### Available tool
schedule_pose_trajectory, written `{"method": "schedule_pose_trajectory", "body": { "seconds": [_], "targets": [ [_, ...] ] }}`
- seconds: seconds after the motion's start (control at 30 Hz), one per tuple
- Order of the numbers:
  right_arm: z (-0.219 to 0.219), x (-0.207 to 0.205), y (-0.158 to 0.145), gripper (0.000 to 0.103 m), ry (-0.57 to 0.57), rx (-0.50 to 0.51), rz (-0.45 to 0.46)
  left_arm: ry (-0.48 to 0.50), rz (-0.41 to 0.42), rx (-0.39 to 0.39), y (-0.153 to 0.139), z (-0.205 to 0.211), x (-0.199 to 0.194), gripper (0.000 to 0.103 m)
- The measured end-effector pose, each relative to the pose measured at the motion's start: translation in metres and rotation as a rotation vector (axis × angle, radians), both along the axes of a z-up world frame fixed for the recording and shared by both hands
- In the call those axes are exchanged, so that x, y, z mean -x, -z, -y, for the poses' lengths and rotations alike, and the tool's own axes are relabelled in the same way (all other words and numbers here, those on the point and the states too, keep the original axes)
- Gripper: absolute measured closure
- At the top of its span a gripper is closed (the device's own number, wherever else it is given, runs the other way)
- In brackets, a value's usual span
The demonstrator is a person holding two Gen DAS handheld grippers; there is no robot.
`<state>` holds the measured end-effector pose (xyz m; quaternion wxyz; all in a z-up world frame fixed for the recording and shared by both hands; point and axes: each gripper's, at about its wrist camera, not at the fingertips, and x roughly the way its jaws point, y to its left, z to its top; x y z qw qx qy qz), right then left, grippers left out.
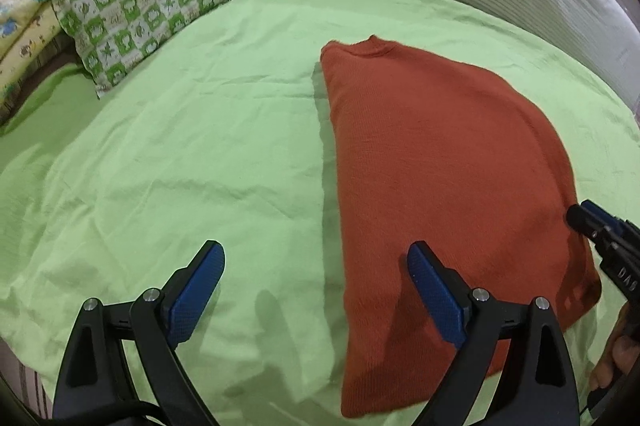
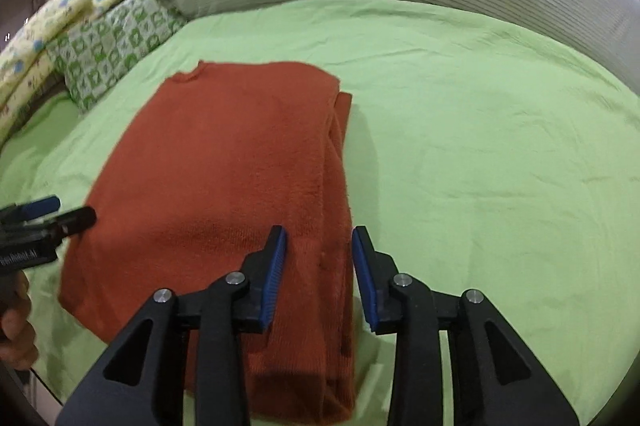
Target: Fold small clothes
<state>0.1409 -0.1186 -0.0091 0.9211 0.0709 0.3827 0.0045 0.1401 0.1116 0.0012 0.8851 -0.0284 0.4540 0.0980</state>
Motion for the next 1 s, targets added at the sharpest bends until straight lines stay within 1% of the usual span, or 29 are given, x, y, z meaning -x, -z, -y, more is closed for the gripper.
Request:
{"method": "schedule_pose_trajectory", "body": {
  "seconds": [0.13,0.17,0.2,0.27,0.3,0.43,0.5,0.7,0.8,0.9,1.0],
  "targets": [
    [0.006,0.015,-0.008,0.066,-0.001,-0.062,0.026,0.015,-0.005,0.024,-0.002,0.006,0.01,0.009],
    [0.006,0.019,-0.009,0.063,-0.004,-0.072,0.026,0.018,-0.006,0.027,-0.001,0.008,0.013,0.009],
    [0.005,0.023,-0.009,0.056,-0.009,-0.085,0.027,0.021,-0.009,0.028,-0.001,0.01,0.015,0.009],
    [0.001,0.027,-0.01,0.048,-0.007,-0.088,0.032,0.025,-0.012,0.027,0.0,0.015,0.023,0.009],
    [0.0,0.032,-0.011,0.046,-0.012,-0.091,0.037,0.027,-0.013,0.028,0.001,0.017,0.025,0.009],
    [0.0,0.046,-0.012,0.044,-0.03,-0.101,0.041,0.037,-0.023,0.035,0.005,0.023,0.039,0.009],
    [-0.001,0.054,-0.014,0.041,-0.039,-0.108,0.051,0.042,-0.015,0.032,0.004,0.026,0.046,0.009],
    [-0.004,0.07,-0.019,0.033,-0.078,-0.123,0.093,0.06,0.029,-0.001,-0.006,0.034,0.068,0.009],
    [-0.007,0.076,-0.02,0.031,-0.102,-0.135,0.107,0.063,0.046,-0.02,-0.011,0.036,0.076,0.009],
    [-0.012,0.081,-0.022,0.028,-0.119,-0.122,0.113,0.048,0.053,-0.035,-0.015,0.036,0.081,0.009],
    [-0.017,0.086,-0.024,0.025,-0.14,-0.11,0.121,0.043,0.062,-0.031,-0.018,0.037,0.085,0.009]
  ]
}}
